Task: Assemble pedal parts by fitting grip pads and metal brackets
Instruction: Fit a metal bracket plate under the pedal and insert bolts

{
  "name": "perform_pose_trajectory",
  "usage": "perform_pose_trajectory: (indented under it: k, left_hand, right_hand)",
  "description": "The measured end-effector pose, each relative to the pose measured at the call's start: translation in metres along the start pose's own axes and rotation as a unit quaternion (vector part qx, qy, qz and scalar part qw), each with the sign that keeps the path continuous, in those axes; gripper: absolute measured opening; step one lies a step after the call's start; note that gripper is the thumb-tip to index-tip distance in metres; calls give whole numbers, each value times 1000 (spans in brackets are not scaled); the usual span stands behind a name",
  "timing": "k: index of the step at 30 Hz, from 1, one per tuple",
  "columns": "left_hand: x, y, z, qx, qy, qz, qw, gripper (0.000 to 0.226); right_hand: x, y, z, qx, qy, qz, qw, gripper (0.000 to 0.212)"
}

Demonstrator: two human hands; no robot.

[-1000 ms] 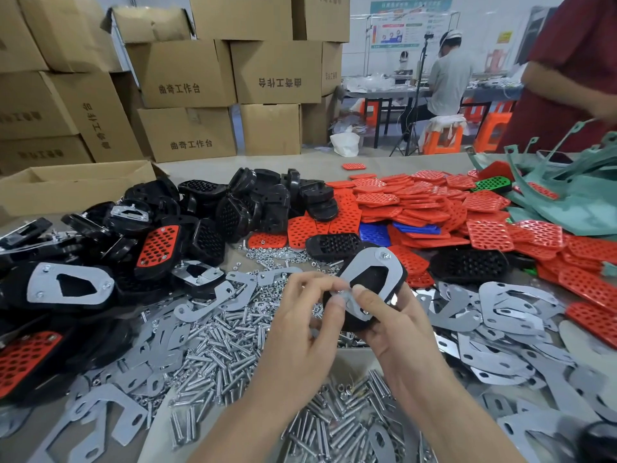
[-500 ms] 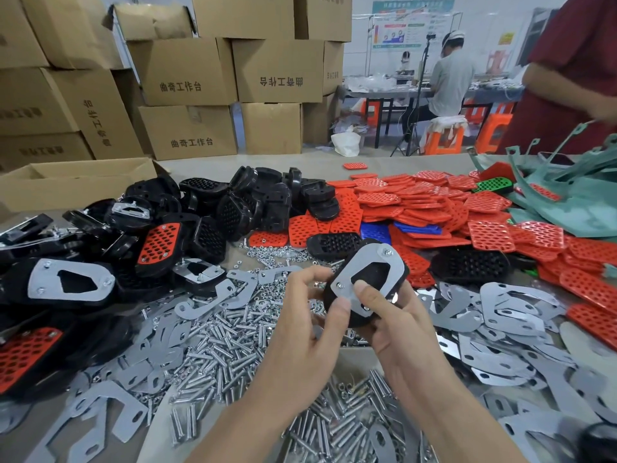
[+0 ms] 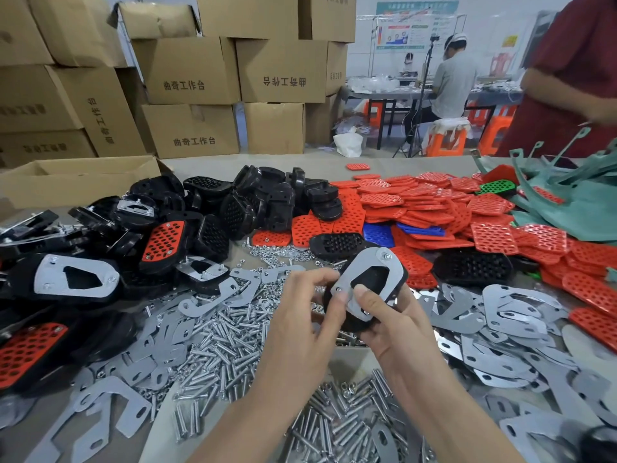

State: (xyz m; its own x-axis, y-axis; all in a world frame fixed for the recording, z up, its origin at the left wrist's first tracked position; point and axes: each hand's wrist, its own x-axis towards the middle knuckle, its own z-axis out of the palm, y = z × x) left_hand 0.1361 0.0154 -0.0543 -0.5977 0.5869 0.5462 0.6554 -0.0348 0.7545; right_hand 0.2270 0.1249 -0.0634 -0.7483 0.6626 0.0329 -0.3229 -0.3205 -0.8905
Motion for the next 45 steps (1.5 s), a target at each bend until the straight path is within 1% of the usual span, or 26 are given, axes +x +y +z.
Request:
perform_pose_trajectory:
  k: [2, 7, 11, 12, 14, 17, 21, 24, 26, 28, 29, 30, 32, 33, 35, 37, 38, 40, 41, 42, 43, 44, 45]
  left_hand:
    - [0, -1, -1, 5, 18, -17, 1000, 13]
    - [1, 2, -3, 111, 16, 55, 992, 14]
    - [3, -1, -6, 213, 22, 131, 968, 14]
    - [4, -2, -6, 227, 22, 145, 963, 14]
    - [4, -1, -5, 233, 26, 141, 962, 15]
    - [4, 1, -5, 236, 55, 102, 965, 13]
    - [2, 2, -6, 256, 47, 76, 963, 23]
    - [2, 1, -7, 278, 33, 105, 954, 21]
    - [3, -1, -7, 302, 26, 139, 943, 16]
    - [4, -3, -8, 310, 19, 152, 938, 12]
    - [4, -2, -8, 302, 15, 140, 943, 13]
    - [3, -1, -8, 277, 13, 110, 954, 14]
    - [2, 2, -5, 165, 8, 5, 986, 17]
    - [1, 1, -3, 98, 4, -50, 994, 17]
    - [3, 2, 0, 2, 5, -127, 992, 21]
    - [6, 5, 1, -89, 4, -214, 973, 27]
    - [8, 6, 2, -148, 1, -270, 951, 28]
    - [10, 7, 0, -264, -17, -367, 892, 30]
    - [10, 7, -1, -304, -26, -392, 868, 29]
    - [10, 7, -2, -320, -30, -396, 860, 28]
    - [9, 6, -2, -299, -28, -377, 876, 26]
    - [8, 5, -1, -241, -21, -334, 911, 24]
    - [6, 4, 0, -157, -9, -270, 950, 22]
  right_hand:
    - [0, 0, 1, -2, 2, -4, 1000, 48]
    - [-1, 0, 4, -44, 22, -18, 999, 46]
    - [-1, 0, 7, -85, 57, -47, 994, 28]
    - [-2, 0, 7, -101, 64, -57, 991, 26]
    - [-3, 0, 9, -137, 67, -75, 985, 26]
    - [-7, -1, 11, -158, 67, -98, 980, 26]
    - [-10, -3, 14, -180, 76, -125, 973, 26]
    - [-11, -4, 17, -203, 76, -140, 966, 29]
    - [-12, -5, 17, -216, 76, -146, 962, 34]
    - [-11, -6, 18, -226, 79, -152, 959, 39]
    - [-11, -5, 18, -229, 81, -155, 957, 40]
    - [-11, -5, 18, -231, 82, -160, 956, 40]
    - [-11, -3, 19, -231, 84, -173, 954, 39]
    - [-11, -3, 19, -233, 84, -181, 952, 39]
    - [-12, -1, 19, -238, 82, -197, 948, 34]
    - [-12, 1, 19, -250, 80, -208, 942, 28]
    - [-12, 1, 18, -260, 77, -215, 938, 26]
    - [-13, 1, 18, -286, 70, -227, 928, 26]
    - [-14, 1, 18, -299, 66, -230, 924, 27]
    - [-13, 2, 17, -306, 62, -232, 921, 29]
    - [-13, 3, 17, -308, 61, -231, 921, 30]
    - [-12, 4, 16, -307, 65, -230, 921, 29]
    - [-11, 4, 16, -304, 69, -230, 922, 27]
